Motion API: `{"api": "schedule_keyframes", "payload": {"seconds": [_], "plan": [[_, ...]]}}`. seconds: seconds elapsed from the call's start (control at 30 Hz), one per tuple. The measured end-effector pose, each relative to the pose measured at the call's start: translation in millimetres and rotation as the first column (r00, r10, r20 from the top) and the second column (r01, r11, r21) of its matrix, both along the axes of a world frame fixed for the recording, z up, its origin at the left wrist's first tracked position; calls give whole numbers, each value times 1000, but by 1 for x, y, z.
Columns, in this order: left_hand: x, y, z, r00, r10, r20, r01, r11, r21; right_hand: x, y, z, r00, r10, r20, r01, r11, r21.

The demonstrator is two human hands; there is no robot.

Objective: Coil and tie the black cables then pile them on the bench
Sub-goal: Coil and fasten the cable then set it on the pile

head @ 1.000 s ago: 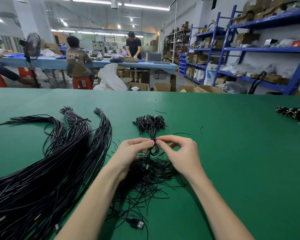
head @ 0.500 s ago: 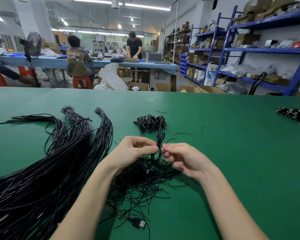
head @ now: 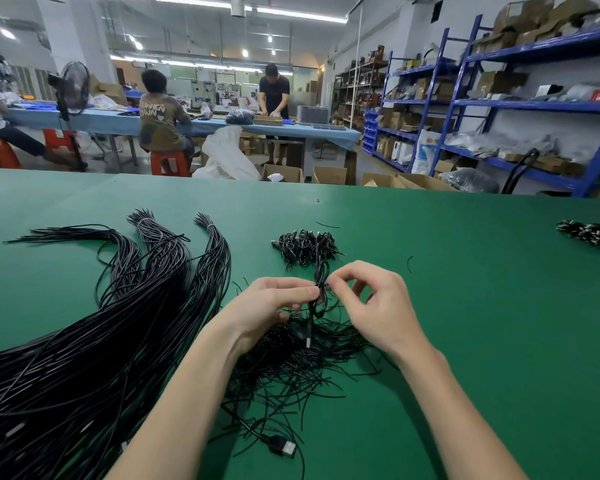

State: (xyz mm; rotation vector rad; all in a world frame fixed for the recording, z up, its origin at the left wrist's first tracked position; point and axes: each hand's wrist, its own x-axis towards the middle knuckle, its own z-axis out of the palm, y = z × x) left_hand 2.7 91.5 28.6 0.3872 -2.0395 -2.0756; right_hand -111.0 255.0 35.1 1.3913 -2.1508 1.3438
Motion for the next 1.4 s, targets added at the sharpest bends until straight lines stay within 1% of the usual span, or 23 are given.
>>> {"api": "schedule_keyframes", "payload": {"seconds": [0.07, 0.1, 0.17, 0.2, 0.23, 0.3, 0.37, 0.47, 0.57, 0.67, 0.7, 0.77, 0.8, 0.83, 0.87, 0.9, 0.97, 1.03, 1.17, 1.27, 1.33, 1.37, 1.4], "plan": [[-2, 3, 0, 993, 73, -98, -80, 995, -68, 4, -6, 0, 928, 14, 371, 2, 999, -44], [-3, 4, -1, 983, 99, -152, -115, 988, -100, 5, -8, 2, 751, 86, 655, -24, 994, -103], [-4, 4, -1, 969, 130, -211, -166, 973, -159, 9, -11, 4, 83, 289, 954, -51, 957, -286], [-4, 4, -1, 968, 141, -207, -179, 967, -179, 9, -10, 3, -88, 320, 943, -36, 945, -324], [-4, 4, -1, 972, 154, -180, -186, 966, -179, 9, -10, 3, -105, 308, 946, -46, 948, -314], [-3, 6, 0, 978, 187, -97, -197, 974, -114, 10, -11, 1, 291, 157, 944, -77, 987, -140], [-2, 5, 0, 981, 193, -39, -193, 981, -6, 10, -10, 0, 773, -17, 635, 50, 998, -35], [-1, 5, 2, 990, 143, -14, -141, 985, 96, 5, -5, -2, 975, -28, 222, 51, 994, -100], [1, 6, 5, 997, 76, 12, -77, 988, 135, 3, -2, -3, 999, -48, -20, 46, 996, -79], [3, 5, 5, 996, 90, -12, -88, 993, 76, 3, -5, -1, 965, 0, 262, 13, 999, -47], [3, 5, 4, 993, 104, -50, -103, 994, 29, 2, -6, 2, 848, 74, 525, -52, 997, -57], [2, 7, 6, 982, 114, -148, -123, 991, -57, 3, -4, 8, 181, 278, 943, -185, 952, -245], [2, 7, 7, 976, 115, -184, -132, 988, -79, 5, -3, 9, -119, 343, 932, -150, 921, -358], [1, 8, 8, 973, 120, -196, -139, 987, -86, 8, -3, 9, -234, 379, 895, -115, 904, -413], [1, 7, 9, 975, 126, -182, -142, 987, -78, 9, -4, 10, -207, 380, 901, -121, 904, -409], [1, 6, 10, 981, 129, -148, -139, 989, -57, 9, -6, 9, -16, 358, 934, -152, 922, -356], [2, 3, 10, 991, 115, -72, -114, 993, 27, 10, -5, 12, 597, 207, 775, -137, 978, -156], [4, 4, 10, 997, 77, -32, -72, 991, 116, 7, -2, 15, 901, 95, 424, -71, 995, -71], [4, 8, 13, 1000, 3, -1, -3, 988, 155, 5, 5, 16, 999, 13, 36, -12, 999, -45], [4, 7, 12, 1000, 1, -13, 1, 986, 168, 8, 1, 12, 997, -66, -26, 64, 996, -68], [5, 8, 13, 998, 35, -47, -28, 990, 138, 12, -7, 9, 975, -47, 218, 75, 989, -123], [4, 7, 13, 996, 59, -66, -51, 993, 107, 11, -9, 9, 890, 14, 455, 64, 986, -156], [4, 6, 13, 993, 81, -82, -76, 995, 69, 13, -11, 11, 671, 148, 727, 16, 977, -214]]}}
